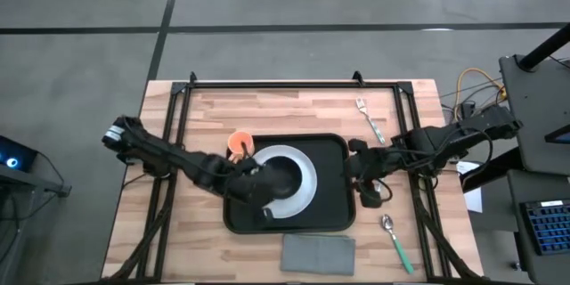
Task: Set up tray
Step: Put the gray table napkin on the serving tray
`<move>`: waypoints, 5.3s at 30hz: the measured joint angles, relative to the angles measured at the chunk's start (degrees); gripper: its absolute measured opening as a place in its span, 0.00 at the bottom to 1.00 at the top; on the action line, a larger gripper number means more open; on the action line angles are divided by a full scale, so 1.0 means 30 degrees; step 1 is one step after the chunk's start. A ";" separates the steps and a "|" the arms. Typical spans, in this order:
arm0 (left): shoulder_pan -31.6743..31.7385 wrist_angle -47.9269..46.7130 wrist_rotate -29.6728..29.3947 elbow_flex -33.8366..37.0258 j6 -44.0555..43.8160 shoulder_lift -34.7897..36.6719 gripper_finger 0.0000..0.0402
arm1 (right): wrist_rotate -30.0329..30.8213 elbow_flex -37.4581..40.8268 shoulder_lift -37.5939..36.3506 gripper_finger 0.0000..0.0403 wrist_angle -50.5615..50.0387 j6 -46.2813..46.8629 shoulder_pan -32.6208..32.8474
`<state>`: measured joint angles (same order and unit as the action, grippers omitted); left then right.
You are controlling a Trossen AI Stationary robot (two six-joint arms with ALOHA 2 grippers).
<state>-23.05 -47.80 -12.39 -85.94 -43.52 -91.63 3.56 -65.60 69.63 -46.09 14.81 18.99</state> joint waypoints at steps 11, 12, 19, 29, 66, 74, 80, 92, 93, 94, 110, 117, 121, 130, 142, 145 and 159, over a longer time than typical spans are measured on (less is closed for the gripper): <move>-0.1353 0.6044 0.3420 0.4465 -1.2090 0.0005 0.08 | 0.0359 -0.0242 -0.0168 0.36 0.0521 -0.0423 0.0593; -0.1405 0.7318 0.3570 0.4987 -1.2681 -0.0020 0.08 | 0.0328 -0.0242 -0.0168 0.36 0.0466 -0.0424 0.0598; -0.2112 1.4355 0.2854 0.8119 -1.6137 -0.0362 0.08 | 0.0305 -0.0242 -0.0175 0.36 -0.0057 -0.0593 0.0595; -0.4405 1.3120 -0.3928 0.8056 -2.1694 -0.1499 0.08 | 0.0311 -0.0242 -0.0263 0.36 -0.2390 -0.2066 0.0631; -0.6220 -0.0711 -0.2440 -1.0092 -2.9005 -1.3590 0.31 | 0.2825 -0.0242 -0.7533 0.36 -0.4786 -0.5176 0.0580; -0.6179 -0.0237 -0.2178 -0.8780 -2.9770 -1.3590 0.31 | 0.2810 -0.0242 -0.7645 0.36 -0.5020 -0.5511 0.0580; -0.6091 -0.0269 -0.2196 -0.7922 -2.9737 -1.3590 0.31 | 0.2801 -0.0242 -0.7708 0.36 -0.5015 -0.5484 0.0580; -0.6019 0.3343 -0.2642 -0.6023 -2.9528 -1.3477 0.31 | 0.2781 -0.0242 -0.7680 0.36 -0.4955 -0.5102 0.0580; -0.6013 0.3579 -0.2666 -0.5893 -2.9536 -1.3473 0.31 | 0.2781 -0.0242 -0.7672 0.36 -0.4947 -0.5071 0.0580; -0.6007 0.3788 -0.2725 -0.5793 -2.9540 -1.3466 0.31 | 0.2781 -0.0242 -0.7672 0.36 -0.4956 -0.5071 0.0580; -0.5586 0.4924 -0.2725 -0.5573 -2.7279 -1.3560 0.06 | 0.2796 -0.0242 -0.7708 0.36 -0.4972 -0.5071 0.0580; -0.5571 0.5298 -0.2890 -0.5575 -2.6033 -1.3590 0.00 | 0.2803 -0.0242 -0.7717 0.33 -0.4985 -0.4992 0.0580; -0.5420 0.4867 -0.3112 -0.6517 -2.4632 -1.3573 0.00 | 0.2810 -0.0242 -0.7834 0.31 -0.5005 -0.5078 0.0580; -0.4474 -0.0942 -0.2792 -1.1509 -2.0940 -1.2876 0.00 | 0.2426 -0.0242 -0.7832 0.28 -0.5020 -0.5156 0.0574; -0.2662 -0.6242 -0.0699 -1.4893 -1.6108 -1.0701 0.00 | 0.1299 -0.0242 -0.7827 0.28 -0.5307 -0.6074 0.0578; -0.2271 -0.6504 -0.0032 -1.4732 -1.4354 -0.9715 0.00 | 0.1813 -0.0242 -0.7802 0.28 -0.5201 -0.5651 0.0573; -0.1069 -0.9464 0.1342 -1.4829 -0.5930 -0.6676 0.00 | 0.2376 -0.0235 -0.4933 0.39 0.1443 -0.6281 0.0563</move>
<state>-26.26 -76.19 -8.36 -130.43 -61.31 -111.66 10.69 -66.30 54.83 -41.76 -4.04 20.68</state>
